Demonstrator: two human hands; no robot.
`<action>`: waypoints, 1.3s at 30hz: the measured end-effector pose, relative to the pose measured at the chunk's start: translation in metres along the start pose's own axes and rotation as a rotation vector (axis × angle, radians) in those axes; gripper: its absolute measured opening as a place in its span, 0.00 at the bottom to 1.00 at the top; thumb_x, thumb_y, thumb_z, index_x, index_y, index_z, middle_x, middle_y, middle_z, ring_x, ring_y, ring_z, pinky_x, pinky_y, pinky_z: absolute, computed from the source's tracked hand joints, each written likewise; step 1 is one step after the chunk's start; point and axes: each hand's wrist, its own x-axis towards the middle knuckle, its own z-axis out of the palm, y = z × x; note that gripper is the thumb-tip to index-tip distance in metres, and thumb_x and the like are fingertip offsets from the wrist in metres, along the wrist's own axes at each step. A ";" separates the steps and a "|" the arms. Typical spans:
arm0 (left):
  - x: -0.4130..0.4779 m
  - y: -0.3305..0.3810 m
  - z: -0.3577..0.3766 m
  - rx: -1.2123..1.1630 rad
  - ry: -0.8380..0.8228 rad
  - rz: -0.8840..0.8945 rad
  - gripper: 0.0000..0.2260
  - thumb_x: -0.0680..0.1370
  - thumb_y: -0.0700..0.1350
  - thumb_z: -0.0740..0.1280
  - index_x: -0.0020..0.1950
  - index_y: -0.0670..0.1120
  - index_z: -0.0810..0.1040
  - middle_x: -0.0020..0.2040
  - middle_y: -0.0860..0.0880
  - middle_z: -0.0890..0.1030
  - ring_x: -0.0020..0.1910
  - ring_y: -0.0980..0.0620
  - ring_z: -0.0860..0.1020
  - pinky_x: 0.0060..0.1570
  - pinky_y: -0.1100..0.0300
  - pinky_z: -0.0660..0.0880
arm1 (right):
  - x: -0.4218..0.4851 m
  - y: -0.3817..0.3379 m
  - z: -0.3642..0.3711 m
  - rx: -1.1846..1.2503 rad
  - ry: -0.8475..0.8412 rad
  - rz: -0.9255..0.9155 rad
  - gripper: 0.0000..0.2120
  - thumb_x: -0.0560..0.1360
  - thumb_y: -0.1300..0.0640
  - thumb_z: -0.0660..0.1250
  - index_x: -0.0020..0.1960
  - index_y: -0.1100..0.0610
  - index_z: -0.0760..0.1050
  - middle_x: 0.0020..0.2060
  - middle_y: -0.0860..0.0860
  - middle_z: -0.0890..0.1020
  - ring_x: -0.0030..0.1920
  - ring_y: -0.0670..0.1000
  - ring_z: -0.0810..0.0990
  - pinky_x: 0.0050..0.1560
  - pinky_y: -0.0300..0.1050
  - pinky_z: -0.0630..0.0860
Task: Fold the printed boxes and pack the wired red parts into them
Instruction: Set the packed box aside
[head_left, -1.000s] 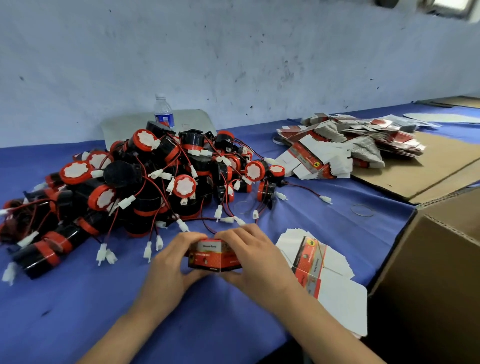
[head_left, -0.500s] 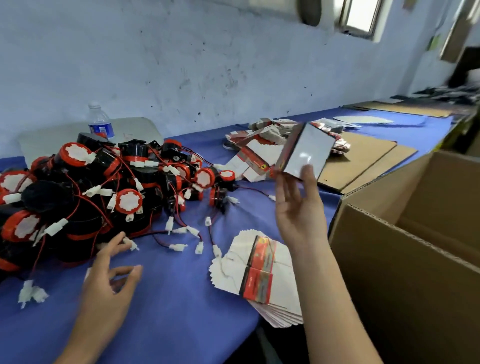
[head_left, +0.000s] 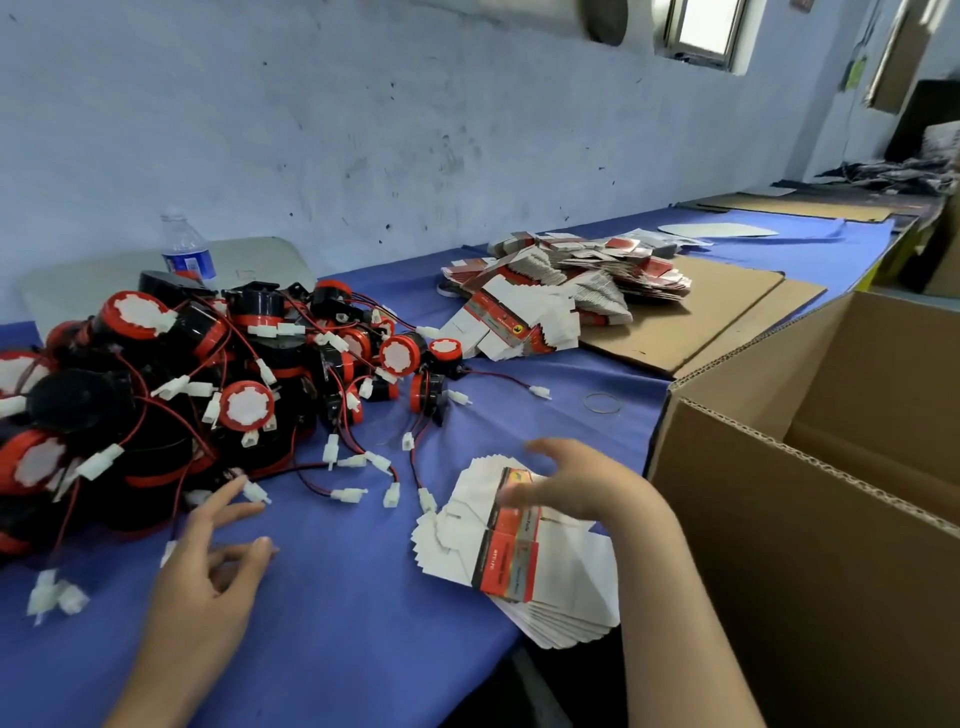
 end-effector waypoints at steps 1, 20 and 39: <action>-0.002 0.005 0.001 0.022 -0.007 0.013 0.29 0.77 0.36 0.67 0.62 0.70 0.68 0.57 0.64 0.78 0.43 0.63 0.80 0.45 0.73 0.73 | 0.000 0.002 0.002 -0.060 -0.039 0.062 0.33 0.71 0.48 0.74 0.71 0.51 0.66 0.69 0.50 0.70 0.58 0.51 0.73 0.56 0.43 0.72; -0.015 0.036 0.018 0.369 -0.779 0.309 0.30 0.70 0.62 0.69 0.70 0.63 0.65 0.73 0.69 0.57 0.72 0.74 0.45 0.73 0.69 0.46 | 0.038 -0.033 0.070 -0.216 0.008 -0.117 0.21 0.67 0.46 0.76 0.49 0.60 0.76 0.41 0.52 0.78 0.42 0.54 0.76 0.36 0.44 0.69; -0.035 0.041 0.048 0.487 -0.436 0.510 0.25 0.75 0.64 0.58 0.59 0.49 0.82 0.65 0.47 0.77 0.63 0.38 0.75 0.55 0.37 0.74 | 0.032 -0.080 0.102 -0.693 0.110 -0.223 0.07 0.73 0.71 0.62 0.40 0.60 0.70 0.32 0.52 0.63 0.50 0.60 0.76 0.51 0.52 0.77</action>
